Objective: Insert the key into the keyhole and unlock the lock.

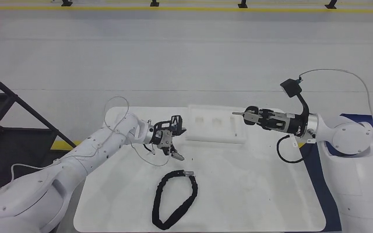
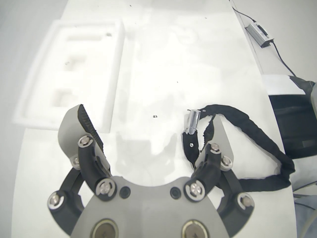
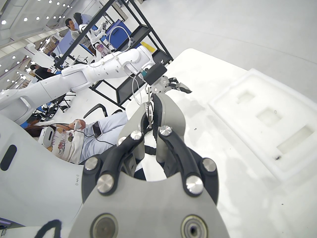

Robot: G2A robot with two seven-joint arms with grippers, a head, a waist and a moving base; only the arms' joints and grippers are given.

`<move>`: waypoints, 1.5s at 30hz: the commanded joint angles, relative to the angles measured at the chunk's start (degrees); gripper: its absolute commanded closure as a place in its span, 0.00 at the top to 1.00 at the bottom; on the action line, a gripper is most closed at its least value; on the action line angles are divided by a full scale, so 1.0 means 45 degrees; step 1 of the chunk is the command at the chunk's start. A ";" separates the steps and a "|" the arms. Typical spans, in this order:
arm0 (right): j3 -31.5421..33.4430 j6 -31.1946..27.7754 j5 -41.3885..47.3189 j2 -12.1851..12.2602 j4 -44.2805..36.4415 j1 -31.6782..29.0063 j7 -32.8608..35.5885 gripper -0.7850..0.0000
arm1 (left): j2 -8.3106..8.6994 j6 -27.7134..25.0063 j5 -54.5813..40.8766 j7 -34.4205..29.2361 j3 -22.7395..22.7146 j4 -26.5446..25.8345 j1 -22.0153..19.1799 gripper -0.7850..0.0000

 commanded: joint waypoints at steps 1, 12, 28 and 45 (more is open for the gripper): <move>0.0000 0.0000 0.0000 0.0000 0.0000 0.0000 0.0000 0.00 | -0.0029 0.0000 0.0143 -0.0306 0.0192 -0.0116 -0.0018 1.00; 0.0000 0.0000 0.0000 0.0000 0.0000 0.0000 0.0000 0.00 | -0.0135 0.0000 -0.0810 -0.2300 0.0192 -0.0697 0.0587 1.00; 0.0000 0.0000 0.0000 0.0000 0.0000 0.0000 0.0000 0.00 | -0.0128 0.0316 -0.0047 -0.2167 0.0075 -0.1322 0.0791 1.00; 0.0000 0.0000 0.0000 0.0000 0.0000 0.0000 0.0000 0.00 | -0.0816 0.0070 0.5380 0.3599 0.0192 0.0684 0.1894 1.00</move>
